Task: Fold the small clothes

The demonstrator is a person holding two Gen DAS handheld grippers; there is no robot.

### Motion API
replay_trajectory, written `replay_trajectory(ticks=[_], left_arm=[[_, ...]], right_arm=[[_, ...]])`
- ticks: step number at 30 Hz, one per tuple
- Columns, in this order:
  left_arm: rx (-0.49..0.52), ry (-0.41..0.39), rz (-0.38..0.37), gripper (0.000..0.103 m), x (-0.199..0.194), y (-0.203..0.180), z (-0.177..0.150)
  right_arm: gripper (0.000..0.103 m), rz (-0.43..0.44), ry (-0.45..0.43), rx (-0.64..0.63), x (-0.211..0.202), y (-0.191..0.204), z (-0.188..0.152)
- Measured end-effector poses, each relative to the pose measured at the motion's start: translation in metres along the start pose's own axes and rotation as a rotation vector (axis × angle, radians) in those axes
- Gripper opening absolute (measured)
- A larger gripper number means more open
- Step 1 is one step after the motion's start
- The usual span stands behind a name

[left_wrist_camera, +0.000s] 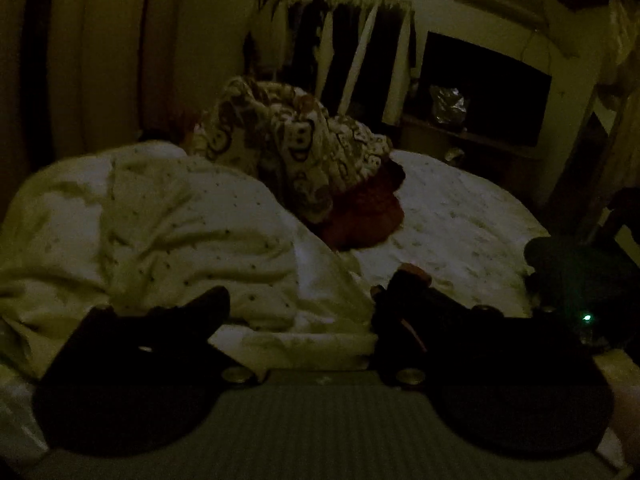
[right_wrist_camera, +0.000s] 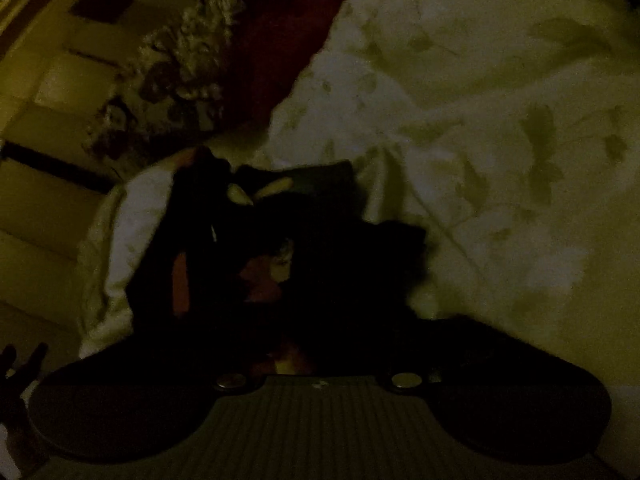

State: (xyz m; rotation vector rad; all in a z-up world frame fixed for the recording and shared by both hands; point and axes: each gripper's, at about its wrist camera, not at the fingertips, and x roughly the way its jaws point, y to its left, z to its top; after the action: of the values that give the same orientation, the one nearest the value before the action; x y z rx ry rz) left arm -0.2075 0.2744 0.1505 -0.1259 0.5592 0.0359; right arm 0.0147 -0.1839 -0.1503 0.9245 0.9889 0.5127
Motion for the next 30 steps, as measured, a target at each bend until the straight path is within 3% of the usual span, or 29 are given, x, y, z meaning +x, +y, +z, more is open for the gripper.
replay_trajectory(ticks=[2,5,8,11,13,15,20,22,25,27,28,30], left_arm=[[-0.008,0.037,-0.026,0.103,0.014,-0.003,-0.006],[-0.050,0.122,-0.069,0.103,0.053,-0.010,-0.022],[-0.050,0.157,-0.091,0.103,0.080,-0.022,-0.029],[-0.040,0.118,-0.126,0.103,0.085,-0.029,-0.024],[-0.031,0.081,-0.128,0.103,0.086,-0.032,-0.018],[-0.010,0.070,-0.113,0.103,0.089,-0.035,-0.014],[0.005,0.116,-0.163,0.103,0.112,-0.047,-0.014],[-0.007,0.134,-0.214,0.103,0.126,-0.055,-0.013],[0.039,0.180,-0.345,0.099,0.147,-0.081,-0.015],[0.180,0.201,-0.356,0.095,0.157,-0.108,-0.022],[0.255,0.199,-0.318,0.092,0.162,-0.119,-0.028],[0.361,0.187,-0.142,0.091,0.168,-0.129,-0.041]], right_arm=[[0.025,-0.002,-0.054,-0.038,-0.008,0.010,0.000],[0.022,-0.015,-0.103,-0.203,-0.014,0.048,-0.006],[0.022,0.063,-0.126,-0.357,-0.023,0.098,-0.014],[0.022,0.131,-0.068,-0.565,-0.013,0.158,-0.029],[0.022,0.172,0.008,-0.633,0.007,0.182,-0.041],[0.029,0.189,0.085,-0.641,0.034,0.193,-0.056],[0.080,0.181,0.182,-0.660,0.061,0.187,-0.083],[0.091,0.206,0.182,-0.666,0.053,0.186,-0.086],[0.093,0.266,0.180,-0.634,0.036,0.184,-0.081],[0.092,0.258,0.183,-0.610,0.020,0.179,-0.077],[0.092,0.237,0.183,-0.611,0.011,0.175,-0.076],[0.092,0.176,0.158,-0.594,-0.006,0.162,-0.071]])
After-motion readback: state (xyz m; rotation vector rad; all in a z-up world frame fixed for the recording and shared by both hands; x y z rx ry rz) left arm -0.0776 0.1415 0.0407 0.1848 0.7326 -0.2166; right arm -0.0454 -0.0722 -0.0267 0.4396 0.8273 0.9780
